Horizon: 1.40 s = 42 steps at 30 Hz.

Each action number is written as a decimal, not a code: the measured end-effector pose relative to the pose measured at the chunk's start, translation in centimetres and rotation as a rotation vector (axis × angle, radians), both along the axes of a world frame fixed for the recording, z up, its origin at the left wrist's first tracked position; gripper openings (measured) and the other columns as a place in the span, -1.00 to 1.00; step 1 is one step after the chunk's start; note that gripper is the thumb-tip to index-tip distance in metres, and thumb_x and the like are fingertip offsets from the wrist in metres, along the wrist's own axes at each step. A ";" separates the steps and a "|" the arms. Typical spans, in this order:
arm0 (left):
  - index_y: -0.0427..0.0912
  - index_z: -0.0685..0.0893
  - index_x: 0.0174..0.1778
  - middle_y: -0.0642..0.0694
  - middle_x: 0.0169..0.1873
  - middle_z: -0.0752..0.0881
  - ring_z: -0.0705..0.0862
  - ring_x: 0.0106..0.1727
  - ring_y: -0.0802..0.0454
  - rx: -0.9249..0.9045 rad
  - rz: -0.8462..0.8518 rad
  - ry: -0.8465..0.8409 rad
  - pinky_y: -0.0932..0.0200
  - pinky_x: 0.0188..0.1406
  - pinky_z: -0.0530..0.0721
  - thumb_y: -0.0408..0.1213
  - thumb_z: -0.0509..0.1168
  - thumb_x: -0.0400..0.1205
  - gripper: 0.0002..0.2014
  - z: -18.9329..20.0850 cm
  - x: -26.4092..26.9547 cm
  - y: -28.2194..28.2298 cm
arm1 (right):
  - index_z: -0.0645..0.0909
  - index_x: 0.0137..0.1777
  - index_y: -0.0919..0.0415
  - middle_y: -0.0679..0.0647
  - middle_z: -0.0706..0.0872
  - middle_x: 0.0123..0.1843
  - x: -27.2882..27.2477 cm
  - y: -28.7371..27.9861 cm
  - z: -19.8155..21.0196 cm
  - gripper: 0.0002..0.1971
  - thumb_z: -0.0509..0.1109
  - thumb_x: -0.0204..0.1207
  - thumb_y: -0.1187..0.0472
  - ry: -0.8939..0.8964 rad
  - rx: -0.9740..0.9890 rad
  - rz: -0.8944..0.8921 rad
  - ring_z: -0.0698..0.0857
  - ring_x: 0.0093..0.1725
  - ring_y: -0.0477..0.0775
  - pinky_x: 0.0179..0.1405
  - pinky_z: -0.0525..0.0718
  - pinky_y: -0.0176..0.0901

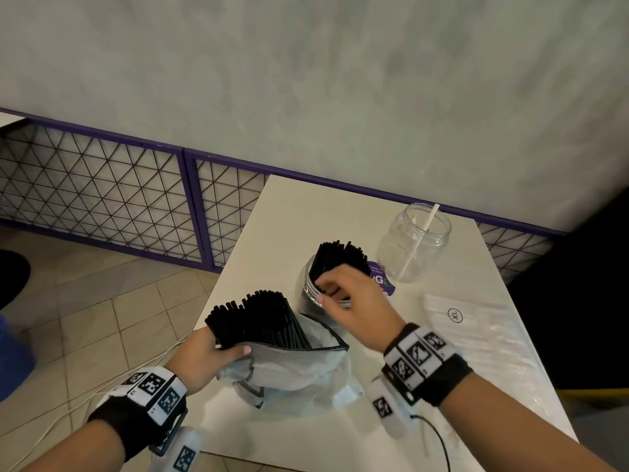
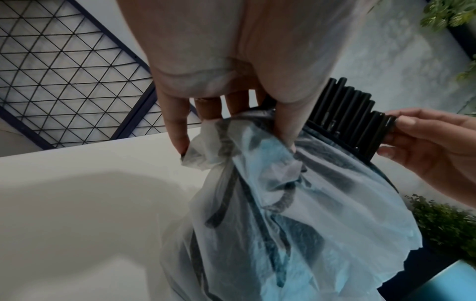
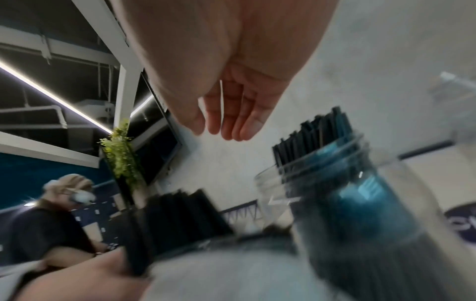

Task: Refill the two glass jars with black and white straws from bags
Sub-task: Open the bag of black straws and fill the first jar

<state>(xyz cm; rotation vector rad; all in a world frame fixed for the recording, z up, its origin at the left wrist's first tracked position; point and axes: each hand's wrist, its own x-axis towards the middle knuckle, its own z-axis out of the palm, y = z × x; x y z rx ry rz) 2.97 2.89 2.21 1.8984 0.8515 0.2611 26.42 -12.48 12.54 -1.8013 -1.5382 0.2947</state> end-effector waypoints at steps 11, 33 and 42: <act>0.05 0.69 0.13 0.10 0.00 0.78 0.72 0.08 0.15 -0.016 -0.048 -0.043 -0.10 0.20 0.65 0.19 0.43 0.24 -0.44 0.4 0.6 -1.2 | 0.32 0.55 0.19 -0.02 0.53 0.35 -5.9 -0.3 -4.3 -0.23 0.59 0.37 0.24 0.403 -0.258 -0.153 0.47 0.35 -0.13 0.38 0.35 -0.36; -0.11 0.68 0.17 0.02 -0.02 0.77 0.71 0.06 0.05 0.057 -0.050 -0.021 0.04 0.12 0.63 -0.15 0.51 0.47 -0.63 0.0 1.4 -0.8 | 0.64 -0.19 0.47 0.11 0.71 -0.25 -4.8 -2.9 1.1 -0.84 0.49 0.47 0.33 0.687 0.114 -0.293 0.68 -0.19 -0.12 -0.11 0.62 -0.39; -0.02 0.66 0.14 0.06 -0.03 0.77 0.71 0.05 0.10 0.078 -0.065 -0.023 0.08 0.11 0.62 -0.21 0.50 0.49 -0.69 0.3 1.5 -0.8 | 0.67 -0.29 0.14 0.10 0.78 -0.29 -1.8 -3.8 7.5 -0.87 0.44 0.45 0.34 0.902 0.390 -0.307 0.75 -0.13 0.15 0.11 0.67 0.12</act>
